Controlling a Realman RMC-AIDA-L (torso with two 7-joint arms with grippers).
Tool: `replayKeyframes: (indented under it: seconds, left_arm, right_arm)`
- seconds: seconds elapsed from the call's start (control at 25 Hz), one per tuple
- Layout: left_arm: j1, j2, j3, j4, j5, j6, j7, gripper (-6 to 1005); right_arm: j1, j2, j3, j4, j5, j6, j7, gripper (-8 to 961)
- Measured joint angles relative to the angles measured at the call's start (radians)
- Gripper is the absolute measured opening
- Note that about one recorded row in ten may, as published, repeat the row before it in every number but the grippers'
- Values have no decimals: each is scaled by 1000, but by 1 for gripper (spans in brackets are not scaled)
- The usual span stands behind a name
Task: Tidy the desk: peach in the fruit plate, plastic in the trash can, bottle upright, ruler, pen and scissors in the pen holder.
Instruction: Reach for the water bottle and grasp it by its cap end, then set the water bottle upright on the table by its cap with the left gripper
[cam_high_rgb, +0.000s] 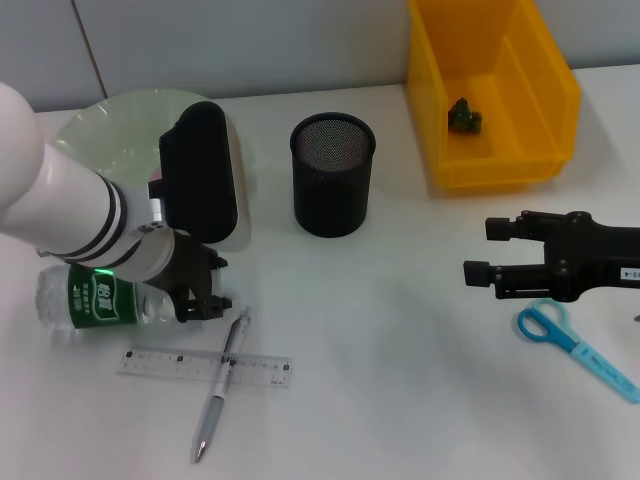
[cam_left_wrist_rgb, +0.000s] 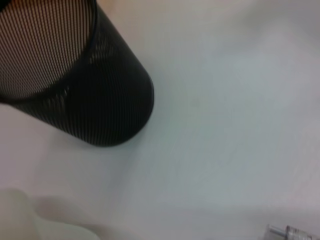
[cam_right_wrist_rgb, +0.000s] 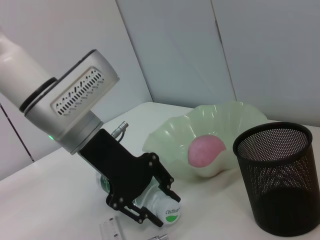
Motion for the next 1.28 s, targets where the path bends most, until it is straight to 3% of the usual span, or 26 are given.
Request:
replayKeyframes:
  seconds: [0.88, 1.28]
  left_arm:
    - [77, 3, 13, 269, -8, 121, -46, 442]
    - [92, 5, 7, 324, -16, 123, -46, 442]
  right_arm:
    - [1, 0, 0, -1, 6, -10, 2, 850]
    - [2, 0, 0, -3, 6, -13, 3, 850]
